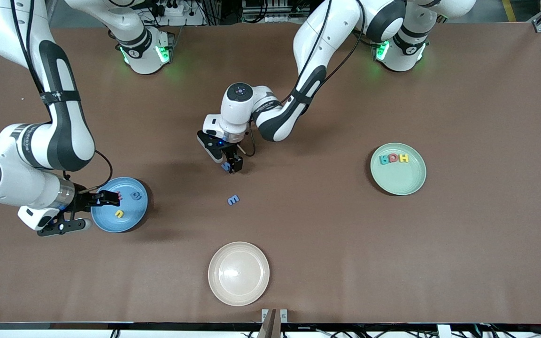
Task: Sort upper and lower case letters into plates
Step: 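Grasp the blue M with the left gripper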
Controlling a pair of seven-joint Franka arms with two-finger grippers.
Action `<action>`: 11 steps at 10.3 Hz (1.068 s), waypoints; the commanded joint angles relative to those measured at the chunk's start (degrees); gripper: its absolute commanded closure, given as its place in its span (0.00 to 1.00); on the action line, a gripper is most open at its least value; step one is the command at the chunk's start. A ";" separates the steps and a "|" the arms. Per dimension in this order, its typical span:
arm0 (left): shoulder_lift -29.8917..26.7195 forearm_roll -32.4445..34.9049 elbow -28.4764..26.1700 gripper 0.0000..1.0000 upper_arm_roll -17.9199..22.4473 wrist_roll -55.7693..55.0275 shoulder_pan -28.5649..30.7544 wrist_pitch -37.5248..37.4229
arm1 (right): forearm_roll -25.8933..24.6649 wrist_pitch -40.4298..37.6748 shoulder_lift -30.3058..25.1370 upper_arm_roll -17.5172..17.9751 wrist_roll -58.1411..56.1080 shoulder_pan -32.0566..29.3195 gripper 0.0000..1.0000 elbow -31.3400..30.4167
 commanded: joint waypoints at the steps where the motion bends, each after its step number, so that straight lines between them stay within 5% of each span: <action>1: 1.12 0.79 0.61 0.15 0.75 -0.06 -0.26 0.49 | -0.15 0.35 -1.07 0.53 0.01 -0.49 0.00 -1.12; 11: 0.86 0.44 0.61 0.71 0.75 -0.32 -0.35 0.40 | -0.15 0.44 -1.07 0.62 0.10 -0.31 0.00 -1.04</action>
